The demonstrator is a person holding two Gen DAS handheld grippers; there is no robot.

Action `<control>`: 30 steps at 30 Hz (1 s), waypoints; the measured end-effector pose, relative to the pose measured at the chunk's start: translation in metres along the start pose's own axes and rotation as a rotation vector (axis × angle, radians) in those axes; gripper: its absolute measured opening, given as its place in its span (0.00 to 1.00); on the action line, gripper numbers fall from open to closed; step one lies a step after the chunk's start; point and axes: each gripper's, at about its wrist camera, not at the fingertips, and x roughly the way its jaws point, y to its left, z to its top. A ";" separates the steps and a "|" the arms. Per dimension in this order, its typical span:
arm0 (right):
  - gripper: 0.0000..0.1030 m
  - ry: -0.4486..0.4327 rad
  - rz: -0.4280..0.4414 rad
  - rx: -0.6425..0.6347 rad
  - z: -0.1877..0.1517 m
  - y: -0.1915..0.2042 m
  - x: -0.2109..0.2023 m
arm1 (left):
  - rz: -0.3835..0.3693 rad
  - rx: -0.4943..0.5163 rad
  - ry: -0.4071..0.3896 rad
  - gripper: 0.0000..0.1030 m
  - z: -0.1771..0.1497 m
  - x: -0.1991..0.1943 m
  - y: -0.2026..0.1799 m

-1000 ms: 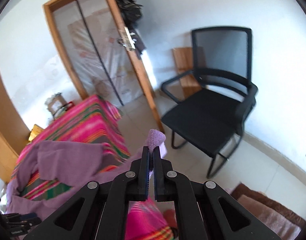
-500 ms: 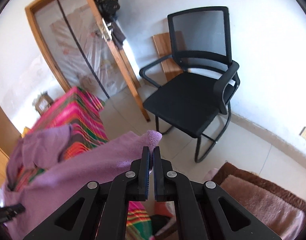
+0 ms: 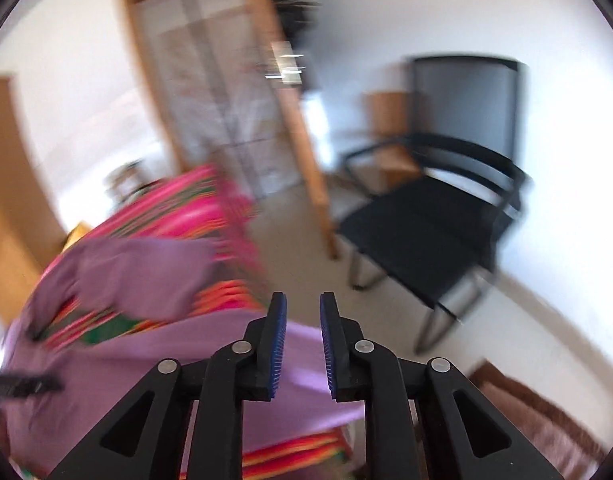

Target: Fold clothes

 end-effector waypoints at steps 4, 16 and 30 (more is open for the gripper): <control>0.19 0.053 0.141 -0.154 -0.002 0.047 0.010 | -0.013 0.001 0.003 0.36 -0.002 -0.003 0.003; 0.19 0.189 0.029 -0.260 -0.008 0.086 0.062 | -0.058 -0.010 0.003 0.36 -0.006 -0.006 0.022; 0.19 0.133 -0.089 -0.237 0.027 0.115 0.045 | -0.054 -0.178 -0.091 0.36 -0.014 -0.062 0.111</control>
